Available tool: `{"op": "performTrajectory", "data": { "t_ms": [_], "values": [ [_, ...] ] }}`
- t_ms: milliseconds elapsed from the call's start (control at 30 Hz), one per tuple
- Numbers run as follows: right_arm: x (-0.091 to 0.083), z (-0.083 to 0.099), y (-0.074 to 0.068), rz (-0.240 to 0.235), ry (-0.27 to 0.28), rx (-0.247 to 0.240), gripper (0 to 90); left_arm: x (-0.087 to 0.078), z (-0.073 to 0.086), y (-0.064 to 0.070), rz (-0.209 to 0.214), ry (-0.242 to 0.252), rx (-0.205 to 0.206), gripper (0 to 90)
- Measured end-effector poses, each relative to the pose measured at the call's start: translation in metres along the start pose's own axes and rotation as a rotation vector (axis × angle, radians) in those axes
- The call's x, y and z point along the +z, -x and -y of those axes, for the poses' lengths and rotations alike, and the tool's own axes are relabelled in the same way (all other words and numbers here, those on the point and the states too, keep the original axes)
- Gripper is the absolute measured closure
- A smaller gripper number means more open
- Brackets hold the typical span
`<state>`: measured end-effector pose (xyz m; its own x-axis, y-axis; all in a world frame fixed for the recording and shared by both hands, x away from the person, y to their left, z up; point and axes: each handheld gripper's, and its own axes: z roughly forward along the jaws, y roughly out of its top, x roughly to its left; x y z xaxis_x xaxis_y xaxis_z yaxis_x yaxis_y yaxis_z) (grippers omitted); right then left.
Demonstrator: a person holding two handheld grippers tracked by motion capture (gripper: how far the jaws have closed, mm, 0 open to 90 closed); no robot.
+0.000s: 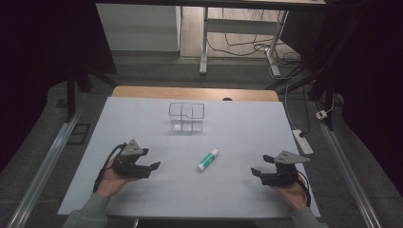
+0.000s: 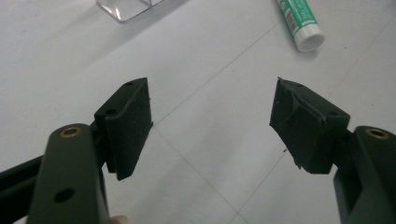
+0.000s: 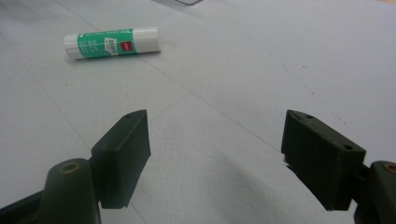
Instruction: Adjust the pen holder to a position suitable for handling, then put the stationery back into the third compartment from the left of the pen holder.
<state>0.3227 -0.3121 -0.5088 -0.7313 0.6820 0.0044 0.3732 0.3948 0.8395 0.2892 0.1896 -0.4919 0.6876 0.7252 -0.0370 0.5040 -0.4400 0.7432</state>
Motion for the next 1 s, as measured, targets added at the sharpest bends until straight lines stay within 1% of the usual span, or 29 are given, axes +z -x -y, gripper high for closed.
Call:
{"op": "performTrajectory", "data": {
  "t_ms": [100, 133, 167, 367, 500, 667, 1000],
  "values": [
    [-0.002, 0.0, 0.0, 0.007, -0.009, 0.0, 22.7, 0.003, -0.002, 0.002, 0.006, -0.003, 0.006, 29.1],
    [-0.002, 0.0, 0.0, 0.013, -0.002, 0.002, 22.7, 0.004, -0.003, 0.003, 0.008, -0.006, 0.008, 29.1],
    [-0.002, 0.0, 0.001, 0.003, 0.0, 0.005, 22.7, 0.005, -0.004, 0.004, 0.011, -0.007, 0.011, 29.0],
    [-0.001, 0.0, 0.0, -0.003, -0.008, -0.001, 22.8, 0.012, -0.008, 0.01, 0.029, -0.02, 0.027, 28.5],
    [0.0, 0.0, 0.0, -0.004, -0.007, 0.0, 22.9, 0.013, -0.012, 0.012, 0.035, -0.015, 0.029, 28.7],
    [0.0, 0.0, 0.0, -0.003, -0.006, 0.0, 22.9, 0.018, -0.016, 0.014, 0.042, -0.024, 0.041, 28.7],
    [0.0, 0.0, -0.002, -0.008, -0.009, -0.008, 23.0, 0.028, -0.028, 0.026, 0.061, -0.043, 0.071, 28.7]
  ]
}}
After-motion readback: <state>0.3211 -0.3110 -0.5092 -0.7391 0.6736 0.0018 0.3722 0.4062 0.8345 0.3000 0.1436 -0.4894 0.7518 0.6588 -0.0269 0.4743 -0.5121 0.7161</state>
